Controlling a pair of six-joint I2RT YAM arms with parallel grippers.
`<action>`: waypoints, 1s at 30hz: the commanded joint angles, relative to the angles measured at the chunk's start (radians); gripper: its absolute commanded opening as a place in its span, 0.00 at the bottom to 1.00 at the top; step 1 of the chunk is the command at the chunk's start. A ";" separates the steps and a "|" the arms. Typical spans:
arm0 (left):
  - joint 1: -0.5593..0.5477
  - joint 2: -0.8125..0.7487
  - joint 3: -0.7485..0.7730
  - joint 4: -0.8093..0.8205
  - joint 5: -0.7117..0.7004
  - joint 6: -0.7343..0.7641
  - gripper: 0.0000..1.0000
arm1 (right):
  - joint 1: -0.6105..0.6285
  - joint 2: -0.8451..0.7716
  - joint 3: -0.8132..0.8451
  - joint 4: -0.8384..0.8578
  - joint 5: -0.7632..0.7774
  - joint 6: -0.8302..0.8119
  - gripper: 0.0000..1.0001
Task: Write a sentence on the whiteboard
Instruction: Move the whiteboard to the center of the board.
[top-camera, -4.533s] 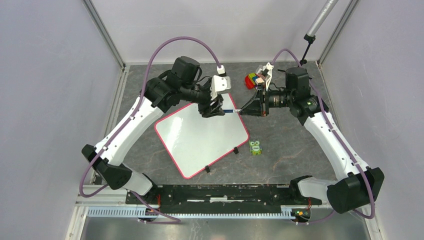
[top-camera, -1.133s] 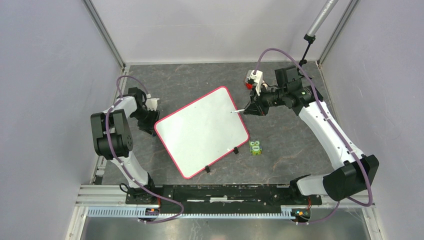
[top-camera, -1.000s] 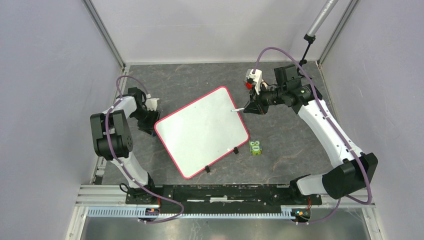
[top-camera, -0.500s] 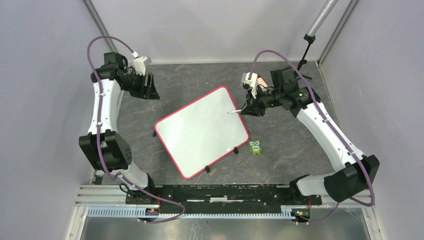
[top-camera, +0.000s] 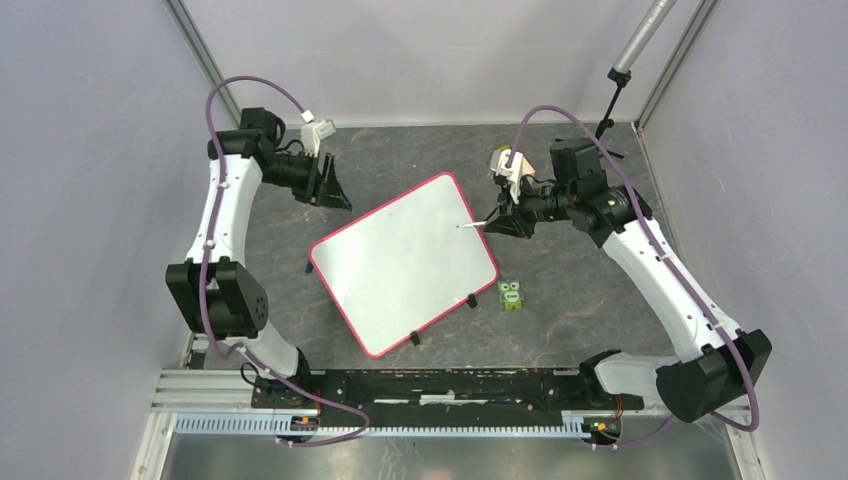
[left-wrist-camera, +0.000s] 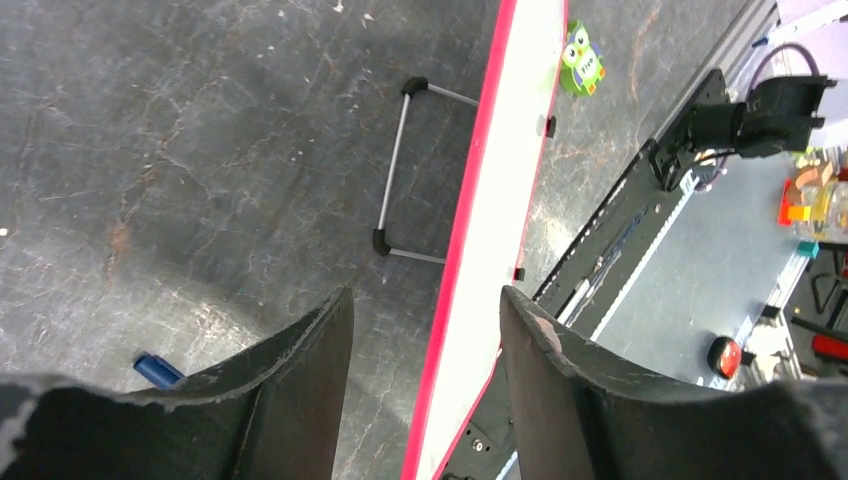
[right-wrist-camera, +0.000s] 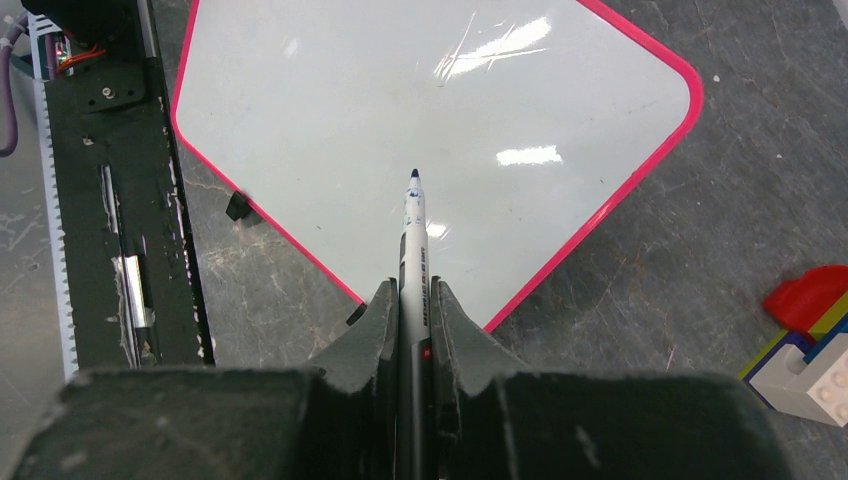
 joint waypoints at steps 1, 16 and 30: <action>-0.021 -0.010 0.069 -0.071 -0.002 0.085 0.62 | 0.002 -0.033 -0.011 0.037 0.003 -0.005 0.00; -0.738 -0.280 -0.179 0.030 -0.476 0.501 0.60 | -0.163 -0.057 -0.067 0.212 0.031 0.199 0.00; -1.296 -0.220 -0.660 0.340 -0.625 0.689 0.48 | -0.263 -0.109 -0.231 0.351 0.117 0.272 0.00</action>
